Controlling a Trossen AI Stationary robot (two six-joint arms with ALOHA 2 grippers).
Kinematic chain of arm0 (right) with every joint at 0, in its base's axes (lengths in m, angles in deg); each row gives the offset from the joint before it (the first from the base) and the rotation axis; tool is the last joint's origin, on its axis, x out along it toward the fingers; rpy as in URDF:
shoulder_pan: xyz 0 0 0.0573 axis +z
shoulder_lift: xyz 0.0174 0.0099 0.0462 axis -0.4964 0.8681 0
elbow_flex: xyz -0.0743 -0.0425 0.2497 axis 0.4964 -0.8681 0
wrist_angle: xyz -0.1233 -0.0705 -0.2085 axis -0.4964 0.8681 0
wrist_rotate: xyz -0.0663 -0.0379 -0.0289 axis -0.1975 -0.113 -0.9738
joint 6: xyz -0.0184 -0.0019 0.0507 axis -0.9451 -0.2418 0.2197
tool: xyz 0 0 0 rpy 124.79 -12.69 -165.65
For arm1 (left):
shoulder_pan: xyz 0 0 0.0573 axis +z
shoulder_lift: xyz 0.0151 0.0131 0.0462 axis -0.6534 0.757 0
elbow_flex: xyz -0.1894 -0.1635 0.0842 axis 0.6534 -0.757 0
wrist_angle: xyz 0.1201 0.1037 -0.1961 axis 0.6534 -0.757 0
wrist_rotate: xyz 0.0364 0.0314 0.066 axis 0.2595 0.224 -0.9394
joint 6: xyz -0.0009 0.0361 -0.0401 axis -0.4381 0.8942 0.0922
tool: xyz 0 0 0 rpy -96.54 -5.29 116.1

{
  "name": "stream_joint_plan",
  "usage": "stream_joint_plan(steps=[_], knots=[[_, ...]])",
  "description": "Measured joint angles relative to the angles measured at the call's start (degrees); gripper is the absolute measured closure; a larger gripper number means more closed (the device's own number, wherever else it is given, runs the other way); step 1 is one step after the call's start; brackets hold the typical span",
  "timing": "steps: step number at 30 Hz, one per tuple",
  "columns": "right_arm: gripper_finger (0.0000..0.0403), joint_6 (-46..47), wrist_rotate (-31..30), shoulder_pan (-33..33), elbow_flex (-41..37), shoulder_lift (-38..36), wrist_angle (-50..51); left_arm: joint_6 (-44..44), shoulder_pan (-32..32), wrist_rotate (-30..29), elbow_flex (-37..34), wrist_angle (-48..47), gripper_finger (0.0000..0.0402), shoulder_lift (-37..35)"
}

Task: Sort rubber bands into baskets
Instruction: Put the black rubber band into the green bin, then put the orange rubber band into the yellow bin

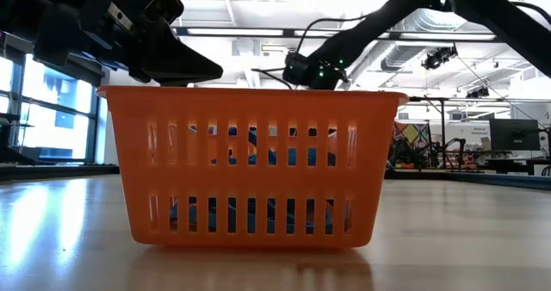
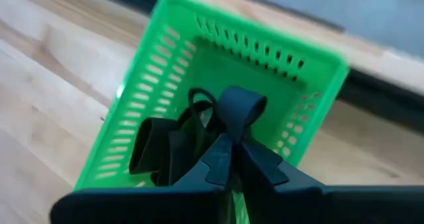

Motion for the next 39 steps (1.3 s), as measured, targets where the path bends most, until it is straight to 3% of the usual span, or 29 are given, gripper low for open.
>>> stream_joint_plan(steps=[9, 20, 25, 31, 39], knots=[[0.0354, -0.51, 2.14, -0.32, -0.07, 1.87, 0.35, -0.27, -0.02, 0.04, -0.02, -0.26, 0.0401, 0.00], [0.0248, -6.32, 2.85, -0.32, 0.00, 1.72, 0.07, -0.32, -0.02, 0.24, -0.02, -0.26, 0.0401, 0.00], [0.0233, -8.60, 2.74, -0.26, 0.00, -0.49, -0.09, -0.34, -0.02, 0.24, -0.02, -0.26, 0.0401, 0.00], [0.0263, -13.91, 2.00, 1.78, 0.00, -5.81, -0.27, -0.38, -0.01, 1.31, -0.02, -0.59, 0.0401, 0.00], [0.0393, -23.08, -8.74, 11.43, -0.04, -9.54, 2.66, -0.69, -0.07, 7.80, 0.01, -3.51, 0.0401, -0.96]])
